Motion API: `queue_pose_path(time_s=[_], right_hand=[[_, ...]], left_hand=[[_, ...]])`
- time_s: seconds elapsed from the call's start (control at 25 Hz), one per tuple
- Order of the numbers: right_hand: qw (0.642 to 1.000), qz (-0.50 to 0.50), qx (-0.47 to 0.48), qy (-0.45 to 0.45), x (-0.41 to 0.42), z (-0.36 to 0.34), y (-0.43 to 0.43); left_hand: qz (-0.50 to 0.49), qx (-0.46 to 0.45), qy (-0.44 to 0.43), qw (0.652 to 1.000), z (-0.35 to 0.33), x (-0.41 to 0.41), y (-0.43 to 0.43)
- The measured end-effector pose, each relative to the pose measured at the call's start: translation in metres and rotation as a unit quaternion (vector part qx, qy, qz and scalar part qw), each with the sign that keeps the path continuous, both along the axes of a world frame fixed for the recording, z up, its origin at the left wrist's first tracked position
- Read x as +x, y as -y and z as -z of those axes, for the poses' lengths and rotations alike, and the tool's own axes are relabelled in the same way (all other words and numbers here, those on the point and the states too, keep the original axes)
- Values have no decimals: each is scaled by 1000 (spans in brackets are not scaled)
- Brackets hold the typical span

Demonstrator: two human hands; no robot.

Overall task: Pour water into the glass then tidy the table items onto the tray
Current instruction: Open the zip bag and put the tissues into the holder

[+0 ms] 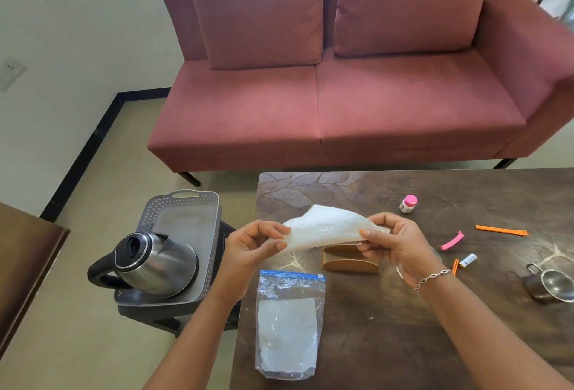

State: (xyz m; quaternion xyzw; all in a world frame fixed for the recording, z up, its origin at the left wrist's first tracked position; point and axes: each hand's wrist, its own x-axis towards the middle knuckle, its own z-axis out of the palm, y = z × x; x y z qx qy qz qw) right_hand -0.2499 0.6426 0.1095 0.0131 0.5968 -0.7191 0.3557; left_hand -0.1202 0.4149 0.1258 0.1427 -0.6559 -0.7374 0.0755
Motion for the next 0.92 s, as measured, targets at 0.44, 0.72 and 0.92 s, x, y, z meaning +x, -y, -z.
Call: queue_pose_path(time_s=[0.44,0.72,0.92], right_hand=[[992,-46,45,-109,4,-10,-8],[987,-116,100,-54,0,-1,-21],[943,-273,86,-171,-22,-26,-18]], left_hand=[[76,292,183,936,7,-1,-7],[152,128,163,966,-11,-11,-16],[257,-46,146,954,-22,-22,-21]])
